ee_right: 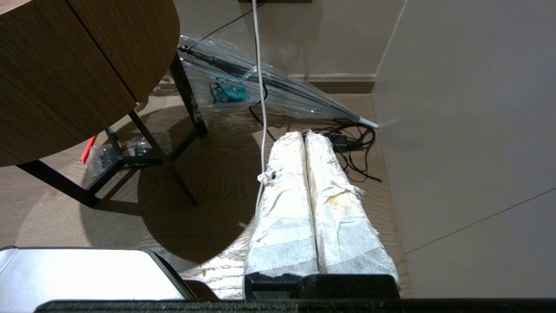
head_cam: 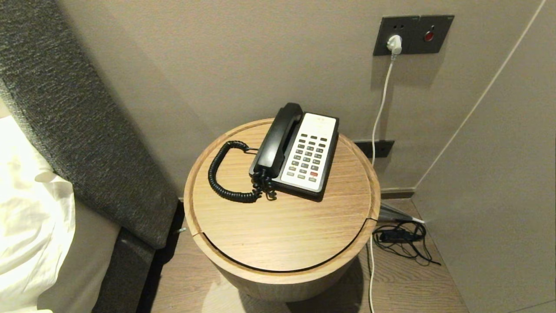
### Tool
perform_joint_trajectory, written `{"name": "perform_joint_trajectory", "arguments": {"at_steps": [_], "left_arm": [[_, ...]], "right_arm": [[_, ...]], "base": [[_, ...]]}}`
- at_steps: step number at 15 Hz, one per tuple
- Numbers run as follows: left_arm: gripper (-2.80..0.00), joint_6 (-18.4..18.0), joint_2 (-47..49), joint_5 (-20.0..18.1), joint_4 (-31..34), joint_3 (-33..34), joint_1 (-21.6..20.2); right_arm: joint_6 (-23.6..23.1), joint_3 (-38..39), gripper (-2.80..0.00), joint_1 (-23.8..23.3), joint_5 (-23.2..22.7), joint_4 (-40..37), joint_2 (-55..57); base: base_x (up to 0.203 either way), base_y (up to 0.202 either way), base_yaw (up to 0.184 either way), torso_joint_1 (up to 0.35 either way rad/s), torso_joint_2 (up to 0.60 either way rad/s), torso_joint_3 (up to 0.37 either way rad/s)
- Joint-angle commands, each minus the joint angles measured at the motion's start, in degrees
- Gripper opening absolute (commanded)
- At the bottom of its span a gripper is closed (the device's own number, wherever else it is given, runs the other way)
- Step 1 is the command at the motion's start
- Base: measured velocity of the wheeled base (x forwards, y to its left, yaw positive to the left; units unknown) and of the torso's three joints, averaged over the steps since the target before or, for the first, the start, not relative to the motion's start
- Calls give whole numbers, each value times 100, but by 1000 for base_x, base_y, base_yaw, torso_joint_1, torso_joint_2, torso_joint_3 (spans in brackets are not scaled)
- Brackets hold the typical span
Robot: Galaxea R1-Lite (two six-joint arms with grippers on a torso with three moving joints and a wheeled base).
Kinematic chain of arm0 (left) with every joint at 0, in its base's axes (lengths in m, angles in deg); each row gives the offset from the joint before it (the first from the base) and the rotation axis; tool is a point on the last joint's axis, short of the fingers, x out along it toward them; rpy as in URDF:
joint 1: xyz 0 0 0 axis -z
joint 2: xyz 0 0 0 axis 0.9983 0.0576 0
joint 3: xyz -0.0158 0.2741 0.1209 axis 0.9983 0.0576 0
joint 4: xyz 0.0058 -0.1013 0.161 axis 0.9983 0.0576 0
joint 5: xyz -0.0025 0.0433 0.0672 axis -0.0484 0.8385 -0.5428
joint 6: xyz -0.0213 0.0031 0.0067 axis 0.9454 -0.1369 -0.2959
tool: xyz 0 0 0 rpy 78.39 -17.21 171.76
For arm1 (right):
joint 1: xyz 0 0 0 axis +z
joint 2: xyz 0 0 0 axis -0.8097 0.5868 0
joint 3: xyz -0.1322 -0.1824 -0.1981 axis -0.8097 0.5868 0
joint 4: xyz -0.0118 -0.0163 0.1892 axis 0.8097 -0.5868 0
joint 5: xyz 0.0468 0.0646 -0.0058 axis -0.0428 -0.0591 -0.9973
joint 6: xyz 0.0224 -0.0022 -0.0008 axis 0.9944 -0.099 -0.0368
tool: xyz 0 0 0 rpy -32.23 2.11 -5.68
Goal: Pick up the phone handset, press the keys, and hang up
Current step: Pick up the desk phone handset
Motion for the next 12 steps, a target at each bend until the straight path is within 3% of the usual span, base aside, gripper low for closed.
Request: {"name": "perform_joint_trajectory", "arguments": {"at_steps": [1, 5, 7, 9, 12], "left_arm": [[-280, -27, 8, 8, 5, -6, -1], [-280, 191, 8, 28, 5, -9, -1], [-280, 58, 34, -64, 68, -231, -1], [-280, 32, 516, -593, 232, -1279, -1], [-280, 49, 2538, -1385, 583, -3915, 3]], "right_arm": [[-2, 1, -280, 0, -5, 2, 1], [-2, 1, -280, 0, -5, 2, 1], [-10, 1, -280, 0, -5, 2, 1], [-10, 1, -280, 0, -5, 2, 1], [-2, 1, -280, 0, -5, 2, 1]], "base": [[0, 0, 0, 0, 0, 0], [0, 0, 0, 0, 0, 0], [0, 0, 0, 0, 0, 0], [0, 0, 0, 0, 0, 0], [0, 0, 0, 0, 0, 0]]}}
